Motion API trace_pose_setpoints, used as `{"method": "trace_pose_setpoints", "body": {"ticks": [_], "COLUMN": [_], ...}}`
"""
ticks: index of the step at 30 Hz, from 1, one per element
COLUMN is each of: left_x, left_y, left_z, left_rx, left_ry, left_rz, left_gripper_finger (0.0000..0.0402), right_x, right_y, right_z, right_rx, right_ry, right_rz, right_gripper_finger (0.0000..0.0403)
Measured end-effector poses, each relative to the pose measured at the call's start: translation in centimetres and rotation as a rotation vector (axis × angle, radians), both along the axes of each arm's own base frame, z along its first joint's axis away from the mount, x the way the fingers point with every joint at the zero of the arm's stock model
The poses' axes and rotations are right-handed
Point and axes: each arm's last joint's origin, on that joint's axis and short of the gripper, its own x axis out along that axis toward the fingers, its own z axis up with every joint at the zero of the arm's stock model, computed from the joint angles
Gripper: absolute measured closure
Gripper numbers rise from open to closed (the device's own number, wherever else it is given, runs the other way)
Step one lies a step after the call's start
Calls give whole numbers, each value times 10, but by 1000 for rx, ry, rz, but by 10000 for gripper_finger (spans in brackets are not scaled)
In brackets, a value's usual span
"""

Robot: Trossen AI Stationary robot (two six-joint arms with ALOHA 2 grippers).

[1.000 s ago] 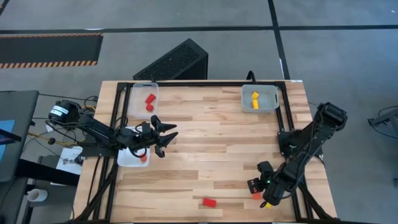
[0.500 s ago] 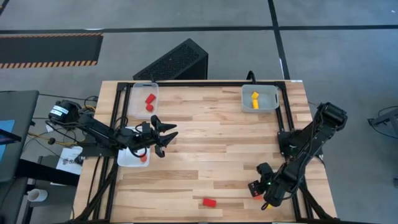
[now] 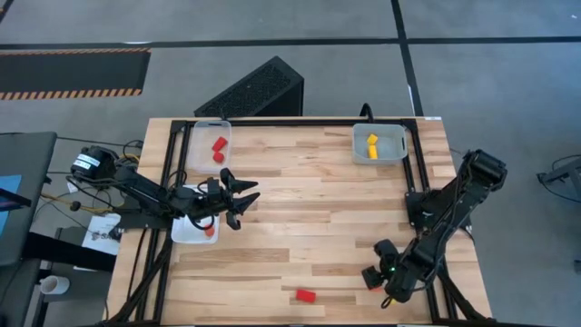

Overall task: Sort & place blocks by color
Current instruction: Put the orange block into the white bin

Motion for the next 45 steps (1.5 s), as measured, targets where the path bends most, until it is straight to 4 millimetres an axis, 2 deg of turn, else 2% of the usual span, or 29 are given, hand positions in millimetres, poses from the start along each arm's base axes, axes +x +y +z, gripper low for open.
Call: {"method": "trace_pose_setpoints", "body": {"ticks": [8, 17, 24, 30, 31, 35, 40, 45], "left_x": [0, 0, 0, 0, 0, 0, 0, 0], "left_y": [0, 0, 0, 0, 0, 0, 0, -2], "left_z": [0, 0, 0, 0, 0, 0, 0, 0], "left_rx": [-1, -7, -23, -27, -33, -46, -51, -45], "left_ry": [0, -4, -9, -10, -12, -16, -18, -24], "left_rz": [1, -2, -6, -8, -10, -14, -23, -90], "left_gripper_finger": [244, 244, 244, 244, 244, 244, 244, 244], "right_x": [18, 20, 16, 17, 18, 20, 35, 55], "right_y": [22, 27, 26, 27, 27, 27, 27, 19], "right_z": [-36, -30, -31, -30, -30, -27, -19, -13], "right_rx": [23, -52, -51, -49, -48, -89, -221, -382], "right_ry": [24, 162, 226, 206, 193, 85, -232, -427], "right_rz": [-29, -41, -14, 26, 30, 11, -6, 19], "right_gripper_finger": [84, 106, 164, 260, 277, 278, 279, 275]}}
